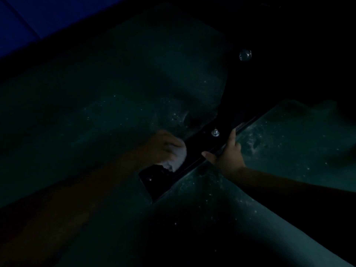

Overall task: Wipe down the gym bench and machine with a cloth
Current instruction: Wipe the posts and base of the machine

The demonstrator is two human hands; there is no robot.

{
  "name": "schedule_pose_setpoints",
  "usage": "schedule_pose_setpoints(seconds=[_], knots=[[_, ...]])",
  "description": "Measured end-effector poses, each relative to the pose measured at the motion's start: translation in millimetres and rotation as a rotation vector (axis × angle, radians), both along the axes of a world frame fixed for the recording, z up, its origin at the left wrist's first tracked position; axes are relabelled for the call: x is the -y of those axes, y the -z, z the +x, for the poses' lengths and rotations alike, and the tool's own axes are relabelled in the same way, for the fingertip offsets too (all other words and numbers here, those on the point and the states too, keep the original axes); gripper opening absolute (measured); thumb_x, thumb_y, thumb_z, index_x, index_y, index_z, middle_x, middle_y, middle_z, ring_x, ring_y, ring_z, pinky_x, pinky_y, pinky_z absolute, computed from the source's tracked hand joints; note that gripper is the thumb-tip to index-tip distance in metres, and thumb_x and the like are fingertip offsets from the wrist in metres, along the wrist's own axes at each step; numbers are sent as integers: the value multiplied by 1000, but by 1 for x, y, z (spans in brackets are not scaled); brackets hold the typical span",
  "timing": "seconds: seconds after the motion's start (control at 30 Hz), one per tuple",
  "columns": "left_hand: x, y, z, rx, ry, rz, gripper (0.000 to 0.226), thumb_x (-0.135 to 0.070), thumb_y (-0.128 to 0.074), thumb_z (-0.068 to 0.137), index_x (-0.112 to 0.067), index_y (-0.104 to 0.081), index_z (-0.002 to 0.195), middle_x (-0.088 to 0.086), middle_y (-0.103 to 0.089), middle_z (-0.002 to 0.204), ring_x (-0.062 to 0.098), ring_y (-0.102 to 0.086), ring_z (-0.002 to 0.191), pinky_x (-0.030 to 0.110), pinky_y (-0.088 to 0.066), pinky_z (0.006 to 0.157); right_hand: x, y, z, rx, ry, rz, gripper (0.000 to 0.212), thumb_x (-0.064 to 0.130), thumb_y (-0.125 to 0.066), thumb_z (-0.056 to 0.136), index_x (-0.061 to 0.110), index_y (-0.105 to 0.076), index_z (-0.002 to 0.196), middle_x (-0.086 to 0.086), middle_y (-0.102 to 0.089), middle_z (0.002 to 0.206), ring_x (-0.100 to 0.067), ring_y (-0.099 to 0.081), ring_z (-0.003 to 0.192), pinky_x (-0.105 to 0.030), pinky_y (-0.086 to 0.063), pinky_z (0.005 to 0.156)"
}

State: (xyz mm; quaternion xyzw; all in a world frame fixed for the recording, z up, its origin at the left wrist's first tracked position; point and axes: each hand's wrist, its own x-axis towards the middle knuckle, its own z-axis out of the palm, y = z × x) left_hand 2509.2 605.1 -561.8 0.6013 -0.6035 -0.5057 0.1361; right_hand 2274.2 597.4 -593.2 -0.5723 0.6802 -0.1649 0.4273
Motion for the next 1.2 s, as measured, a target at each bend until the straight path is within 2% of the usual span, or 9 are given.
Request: schedule_pose_setpoints(seconds=[0.07,0.23,0.4,0.57,0.7,0.87,0.97,1.07,1.2], knots=[[-7,7,-18,21,93,23,25,8,-69,80,-2,-63,102,1,-46,118,10,-53,105,29,-53,85,-6,0,8,-9,-12,7,120,40,-75,77,14,17,149,-23,-15,151,-37,-29,136,-39,-33,104],[13,1,1,-190,-254,252,31,14,-53,83,-15,-49,72,9,-50,78,19,-55,61,24,-39,43,-11,-3,7,10,-42,28,117,38,-73,80,16,17,150,-23,-14,152,-38,-32,135,-39,-35,103],[20,-8,27,409,16,-99,21,8,-63,82,-6,-71,96,-1,-47,104,20,-48,99,24,-37,80,-13,-6,0,23,-81,40,116,36,-73,80,17,17,150,-24,-18,151,-37,-35,133,-39,-34,104],[0,1,3,-117,-71,143,43,15,-51,89,-21,-68,73,6,-50,90,17,-53,73,16,-48,55,-13,-9,1,-7,-81,59,112,36,-73,82,18,13,151,-23,-16,151,-37,-35,133,-39,-36,103],[-6,12,55,0,-282,321,40,-3,-45,92,-10,-62,57,10,-47,53,18,-42,41,24,-31,44,-25,-14,8,-4,-75,-52,94,28,-73,83,14,-10,152,-18,-30,142,-33,-42,125,-32,-38,97],[-47,19,95,16,-305,179,37,8,-47,94,-19,-71,102,-12,-61,89,8,-58,70,25,-48,65,-36,-15,23,-85,-382,-202,60,34,-68,86,18,-43,139,-9,-40,132,-26,-50,113,-31,-39,95],[-76,-5,64,-187,-426,53,32,4,-57,90,-25,-67,100,-3,-69,87,22,-67,68,28,-55,58,-27,-13,27,-229,-563,-293,50,42,-62,88,23,-53,134,-7,-40,137,-28,-40,123,-37,-35,103],[-80,-17,42,-25,-435,-210,36,-8,-66,88,-43,-63,97,-10,-69,93,16,-69,79,34,-57,67,-19,-10,31,-300,-668,-352,48,43,-60,89,26,-53,133,-4,-37,146,-27,-35,131,-37,-30,108],[-89,-2,30,313,-156,-233,30,-13,-65,88,-26,-65,115,-2,-57,118,13,-57,106,33,-44,94,-14,-3,27,-325,-750,-367,53,37,-63,88,24,-49,137,-5,-33,150,-28,-31,135,-39,-30,110]])
